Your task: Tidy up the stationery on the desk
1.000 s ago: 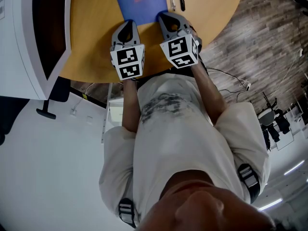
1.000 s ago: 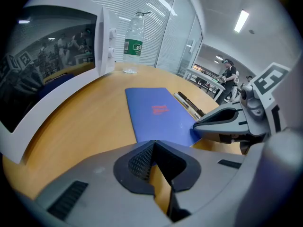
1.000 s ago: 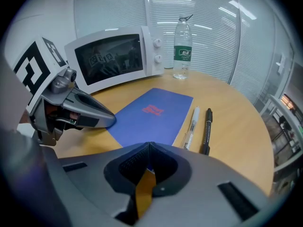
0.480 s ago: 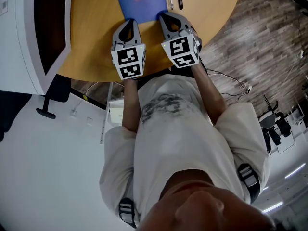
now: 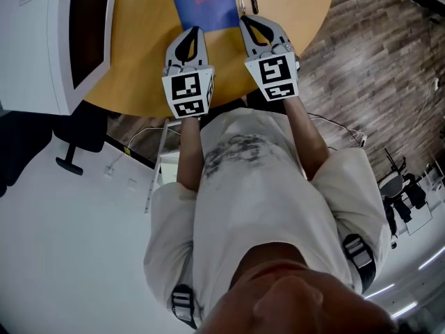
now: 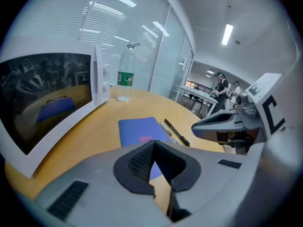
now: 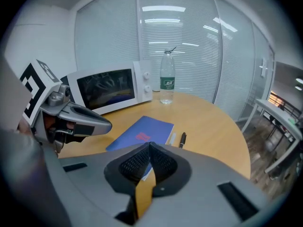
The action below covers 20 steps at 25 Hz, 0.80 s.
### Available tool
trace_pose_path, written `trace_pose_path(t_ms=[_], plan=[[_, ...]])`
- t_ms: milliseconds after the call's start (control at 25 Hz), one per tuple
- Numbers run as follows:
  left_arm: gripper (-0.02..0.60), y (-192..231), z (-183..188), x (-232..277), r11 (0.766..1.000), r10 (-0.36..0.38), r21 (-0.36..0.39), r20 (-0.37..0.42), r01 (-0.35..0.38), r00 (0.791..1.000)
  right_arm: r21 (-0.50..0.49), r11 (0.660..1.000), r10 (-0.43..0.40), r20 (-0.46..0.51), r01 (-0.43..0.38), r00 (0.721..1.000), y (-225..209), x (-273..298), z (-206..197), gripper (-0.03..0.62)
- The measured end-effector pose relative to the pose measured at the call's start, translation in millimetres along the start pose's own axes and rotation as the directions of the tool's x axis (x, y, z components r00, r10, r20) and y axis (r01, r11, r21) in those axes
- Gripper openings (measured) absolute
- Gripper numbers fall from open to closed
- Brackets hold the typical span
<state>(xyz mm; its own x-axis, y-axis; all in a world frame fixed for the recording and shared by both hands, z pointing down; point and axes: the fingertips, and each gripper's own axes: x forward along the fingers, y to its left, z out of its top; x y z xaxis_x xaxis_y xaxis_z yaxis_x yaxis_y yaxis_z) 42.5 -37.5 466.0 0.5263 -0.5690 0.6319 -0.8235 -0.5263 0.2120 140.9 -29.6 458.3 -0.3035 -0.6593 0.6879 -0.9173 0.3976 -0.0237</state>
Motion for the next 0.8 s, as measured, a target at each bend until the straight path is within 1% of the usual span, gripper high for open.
trace_pose_path(t_ms=[200,360,800], plan=[[0.009,-14,23,-17,0.999,-0.015,0.03,0.046,0.014,0.999,0.029,0.999,-0.041,0.046,0.04,0.998,-16,-35,20,0.063],[0.009,-25,39,-31,0.998,-0.028,0.053,0.078,0.024,0.997,0.04,0.998,-0.06,0.069,0.057,0.996,-19,-58,28,0.063],[0.009,-36,49,-56,0.997,-0.023,0.07,0.1,0.016,0.995,0.034,0.997,-0.068,0.111,0.065,0.991,-8,-89,39,0.063]])
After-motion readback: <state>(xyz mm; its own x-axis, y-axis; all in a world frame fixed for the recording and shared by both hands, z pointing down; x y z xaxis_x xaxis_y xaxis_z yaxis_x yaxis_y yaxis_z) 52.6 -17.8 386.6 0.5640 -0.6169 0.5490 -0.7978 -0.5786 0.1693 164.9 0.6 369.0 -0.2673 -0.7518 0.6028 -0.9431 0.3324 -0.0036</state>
